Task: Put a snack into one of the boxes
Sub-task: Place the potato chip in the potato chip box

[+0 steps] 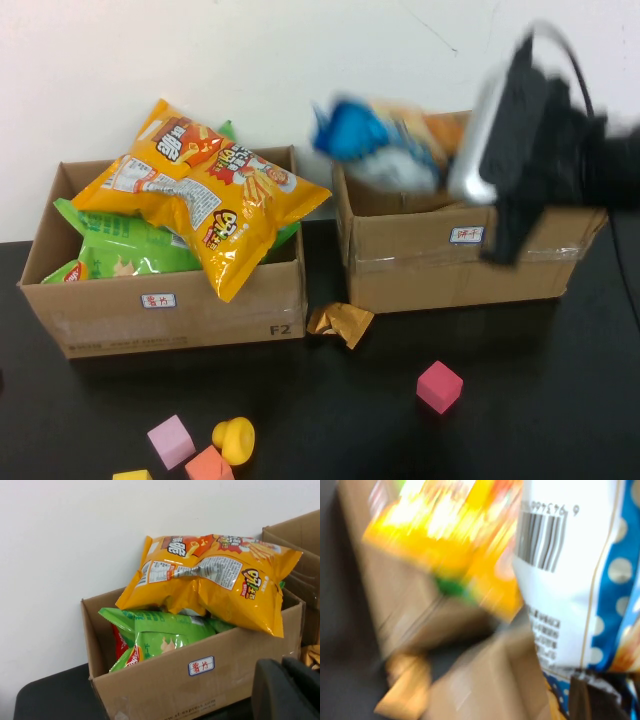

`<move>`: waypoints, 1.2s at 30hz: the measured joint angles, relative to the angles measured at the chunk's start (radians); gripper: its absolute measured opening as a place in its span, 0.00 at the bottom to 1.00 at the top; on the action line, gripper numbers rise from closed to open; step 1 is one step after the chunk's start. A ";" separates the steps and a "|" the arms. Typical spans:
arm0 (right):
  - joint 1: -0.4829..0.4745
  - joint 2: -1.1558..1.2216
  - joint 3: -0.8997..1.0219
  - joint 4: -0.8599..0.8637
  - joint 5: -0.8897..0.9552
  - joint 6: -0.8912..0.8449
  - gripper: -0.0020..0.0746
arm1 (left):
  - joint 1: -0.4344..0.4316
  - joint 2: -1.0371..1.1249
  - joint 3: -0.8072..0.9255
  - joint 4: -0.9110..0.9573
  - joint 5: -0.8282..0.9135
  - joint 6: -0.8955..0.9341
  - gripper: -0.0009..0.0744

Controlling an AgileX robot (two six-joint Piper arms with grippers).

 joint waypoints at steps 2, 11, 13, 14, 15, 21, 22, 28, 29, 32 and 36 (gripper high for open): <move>0.017 0.023 -0.081 0.091 0.000 -0.113 0.09 | 0.000 0.000 0.000 -0.006 -0.002 0.000 0.01; 0.119 0.454 -0.622 0.501 -0.042 -0.652 0.09 | 0.000 0.000 0.000 -0.009 -0.036 0.002 0.01; 0.138 0.565 -0.758 0.529 -0.048 -0.706 0.09 | 0.000 0.000 0.000 -0.009 -0.036 0.002 0.01; 0.148 0.624 -0.830 0.539 -0.049 -0.735 0.09 | 0.000 0.000 0.000 -0.009 -0.036 0.002 0.01; 0.154 0.681 -0.898 0.546 -0.050 -0.756 0.09 | 0.000 0.000 0.000 -0.009 -0.034 0.002 0.01; 0.182 0.917 -1.134 0.622 -0.051 -0.846 0.08 | 0.000 0.000 0.000 -0.009 0.001 0.005 0.01; 0.184 0.940 -1.140 0.632 -0.051 -0.851 0.08 | 0.000 0.000 0.000 -0.009 0.001 0.008 0.01; 0.190 1.005 -1.125 0.658 -0.033 -0.869 0.20 | 0.000 0.000 0.000 -0.009 0.001 0.009 0.01; 0.190 1.009 -1.120 0.674 -0.029 -0.867 0.27 | 0.000 0.000 0.000 -0.009 0.001 0.009 0.01; 0.190 1.014 -1.114 0.722 -0.030 -0.851 0.51 | 0.000 0.000 0.000 -0.009 0.001 0.009 0.01; 0.190 1.012 -1.114 0.750 -0.032 -0.829 0.71 | 0.000 0.000 0.000 -0.009 0.001 0.009 0.01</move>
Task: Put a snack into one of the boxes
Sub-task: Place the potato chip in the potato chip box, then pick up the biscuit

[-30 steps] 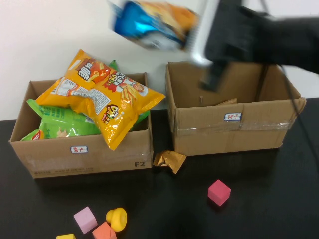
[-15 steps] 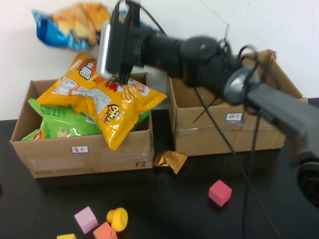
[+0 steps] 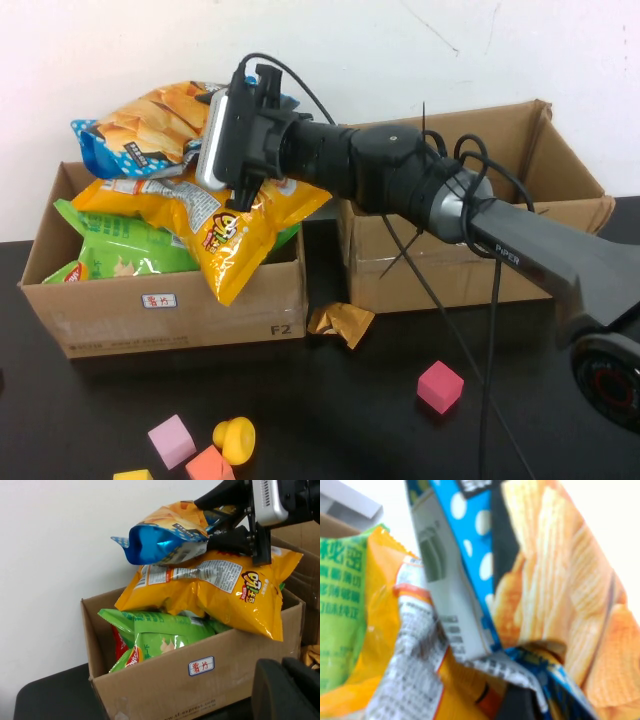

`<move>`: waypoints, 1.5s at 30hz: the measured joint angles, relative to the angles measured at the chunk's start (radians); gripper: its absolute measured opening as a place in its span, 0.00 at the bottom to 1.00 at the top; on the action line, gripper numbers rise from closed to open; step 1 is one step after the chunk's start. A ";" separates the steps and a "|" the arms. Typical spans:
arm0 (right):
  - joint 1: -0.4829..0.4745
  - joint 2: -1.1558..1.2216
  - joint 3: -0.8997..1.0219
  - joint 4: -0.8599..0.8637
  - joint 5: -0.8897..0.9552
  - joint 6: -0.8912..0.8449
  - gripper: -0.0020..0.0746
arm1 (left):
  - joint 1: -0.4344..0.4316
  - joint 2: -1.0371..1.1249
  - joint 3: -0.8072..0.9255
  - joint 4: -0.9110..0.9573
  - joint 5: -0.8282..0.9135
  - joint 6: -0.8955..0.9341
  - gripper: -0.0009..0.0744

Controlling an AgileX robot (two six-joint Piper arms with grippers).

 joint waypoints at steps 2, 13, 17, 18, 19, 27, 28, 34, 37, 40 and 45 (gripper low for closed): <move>0.002 -0.014 0.004 0.004 -0.004 0.024 0.74 | 0.000 0.000 0.000 0.000 0.000 0.000 0.01; 0.031 -0.139 0.004 -0.206 0.021 0.396 0.76 | 0.000 0.000 0.000 0.000 0.000 0.000 0.01; 0.031 -0.139 0.017 -0.444 0.086 0.615 0.76 | 0.000 0.000 0.000 0.000 0.000 0.007 0.01; 0.031 -0.139 0.018 -0.494 0.115 0.670 0.76 | 0.000 0.000 0.000 0.000 0.000 0.007 0.01; 0.029 -0.139 0.018 -0.531 0.146 0.714 0.76 | 0.000 0.000 0.000 0.000 0.000 0.007 0.01; 0.029 -0.360 0.020 -1.131 0.523 1.400 0.45 | 0.000 0.000 0.000 0.000 0.000 0.009 0.01; 0.029 -0.395 0.020 -1.207 0.578 1.472 0.37 | 0.000 0.000 0.000 0.002 0.004 0.009 0.01; -0.001 -0.577 0.018 -1.498 0.748 1.763 0.06 | 0.000 0.000 0.000 0.002 0.011 0.009 0.01; -0.038 -0.614 0.025 -1.473 0.760 1.813 0.04 | 0.000 0.000 0.000 0.000 0.011 0.011 0.01; -0.063 -0.660 0.125 -1.423 0.731 1.809 0.04 | 0.000 -0.002 0.000 0.000 0.011 0.013 0.01; -0.057 -0.789 0.513 -1.367 0.507 1.771 0.04 | 0.000 -0.029 0.000 0.002 0.016 0.023 0.01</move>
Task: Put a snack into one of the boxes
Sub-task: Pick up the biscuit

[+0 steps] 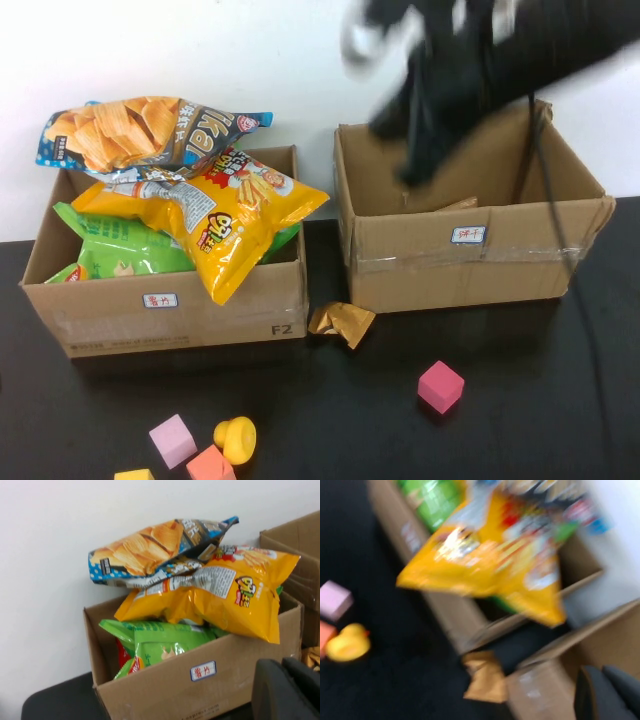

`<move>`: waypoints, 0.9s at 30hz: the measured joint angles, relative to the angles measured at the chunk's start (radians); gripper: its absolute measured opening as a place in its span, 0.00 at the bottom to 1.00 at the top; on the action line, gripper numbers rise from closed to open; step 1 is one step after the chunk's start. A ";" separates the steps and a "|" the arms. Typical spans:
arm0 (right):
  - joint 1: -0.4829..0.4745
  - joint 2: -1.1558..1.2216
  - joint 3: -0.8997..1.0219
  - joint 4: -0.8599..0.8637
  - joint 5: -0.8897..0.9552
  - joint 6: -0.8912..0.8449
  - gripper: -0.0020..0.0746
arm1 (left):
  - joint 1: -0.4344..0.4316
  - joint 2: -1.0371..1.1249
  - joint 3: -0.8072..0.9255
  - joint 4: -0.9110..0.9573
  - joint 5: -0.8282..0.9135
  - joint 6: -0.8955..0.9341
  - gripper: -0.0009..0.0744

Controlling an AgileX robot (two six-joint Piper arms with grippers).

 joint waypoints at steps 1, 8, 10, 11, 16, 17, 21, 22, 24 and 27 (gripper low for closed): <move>0.001 -0.025 0.076 0.021 -0.043 -0.023 0.04 | 0.000 -0.004 0.000 0.000 0.000 0.000 0.01; 0.015 -0.135 0.527 0.299 -0.231 -0.442 0.04 | 0.000 -0.009 0.000 0.000 0.004 0.002 0.01; 0.018 -0.123 0.573 0.338 -0.236 -0.553 0.04 | 0.000 -0.009 0.000 0.000 0.004 0.004 0.01; 0.018 -0.109 0.586 0.353 -0.239 -0.608 0.04 | 0.000 -0.009 0.000 0.000 0.005 0.004 0.01; 0.019 0.006 0.591 0.425 -0.280 -0.747 0.04 | 0.000 -0.009 0.000 0.000 0.005 0.004 0.01; 0.019 0.036 0.586 0.445 -0.290 -0.765 0.05 | 0.000 -0.009 0.000 0.000 0.007 0.004 0.01; 0.026 0.152 0.534 0.487 -0.304 -0.825 0.23 | 0.000 -0.009 0.000 0.000 0.009 0.004 0.01; 0.028 0.174 0.519 0.491 -0.309 -0.831 0.30 | 0.000 -0.009 0.000 0.000 0.009 0.004 0.01; 0.039 0.225 0.478 0.491 -0.320 -0.846 0.48 | 0.000 -0.009 0.000 0.000 0.009 0.004 0.01; 0.061 0.298 0.414 0.480 -0.352 -0.855 0.69 | 0.000 -0.009 0.000 0.000 0.009 0.006 0.01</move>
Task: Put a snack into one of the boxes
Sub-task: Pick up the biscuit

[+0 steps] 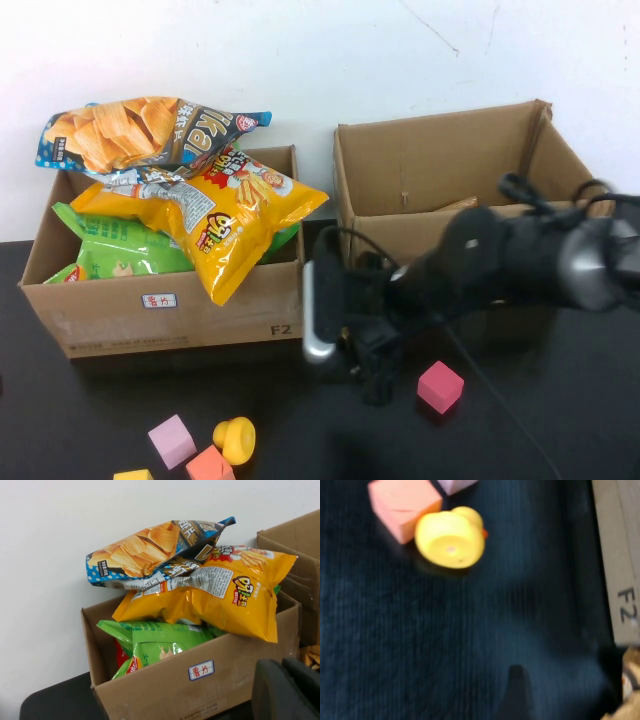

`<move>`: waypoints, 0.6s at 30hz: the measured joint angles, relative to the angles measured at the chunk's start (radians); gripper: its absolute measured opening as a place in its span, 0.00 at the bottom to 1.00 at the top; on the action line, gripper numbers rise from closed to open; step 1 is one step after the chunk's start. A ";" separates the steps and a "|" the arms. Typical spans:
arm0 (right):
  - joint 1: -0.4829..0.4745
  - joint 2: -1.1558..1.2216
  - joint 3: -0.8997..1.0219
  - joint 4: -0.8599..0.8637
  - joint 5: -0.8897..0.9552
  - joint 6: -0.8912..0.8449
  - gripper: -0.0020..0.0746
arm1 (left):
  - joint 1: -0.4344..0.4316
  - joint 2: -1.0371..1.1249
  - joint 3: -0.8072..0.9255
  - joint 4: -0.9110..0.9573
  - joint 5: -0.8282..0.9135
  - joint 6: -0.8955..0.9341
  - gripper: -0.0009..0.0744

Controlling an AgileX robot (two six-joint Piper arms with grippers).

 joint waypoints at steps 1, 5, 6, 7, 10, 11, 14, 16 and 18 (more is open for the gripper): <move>0.005 0.019 -0.018 -0.010 -0.006 0.000 0.72 | 0.000 0.000 0.000 0.000 0.000 0.000 0.01; 0.009 0.092 -0.086 -0.043 -0.012 0.002 0.77 | 0.000 0.000 0.000 0.000 0.010 0.000 0.01; 0.009 0.107 -0.098 -0.058 -0.016 0.004 0.78 | 0.000 0.000 0.000 0.000 0.012 0.000 0.01; 0.009 0.121 -0.109 -0.074 -0.021 0.006 0.78 | 0.000 0.000 0.000 0.000 0.014 0.000 0.01; 0.009 0.153 -0.130 -0.128 -0.049 0.025 0.78 | 0.000 0.000 0.000 0.000 0.016 0.000 0.01; 0.009 0.159 -0.132 -0.144 -0.061 0.029 0.78 | 0.000 0.000 0.000 0.000 0.016 0.000 0.01; 0.009 0.180 -0.134 -0.163 -0.121 0.033 0.78 | 0.000 0.000 0.000 0.000 0.016 0.000 0.01; 0.009 0.195 -0.137 -0.166 -0.167 0.033 0.78 | 0.000 0.000 0.000 0.000 0.016 0.000 0.01; 0.009 0.213 -0.143 -0.165 -0.214 0.054 0.78 | 0.000 0.000 0.000 0.000 0.016 0.000 0.01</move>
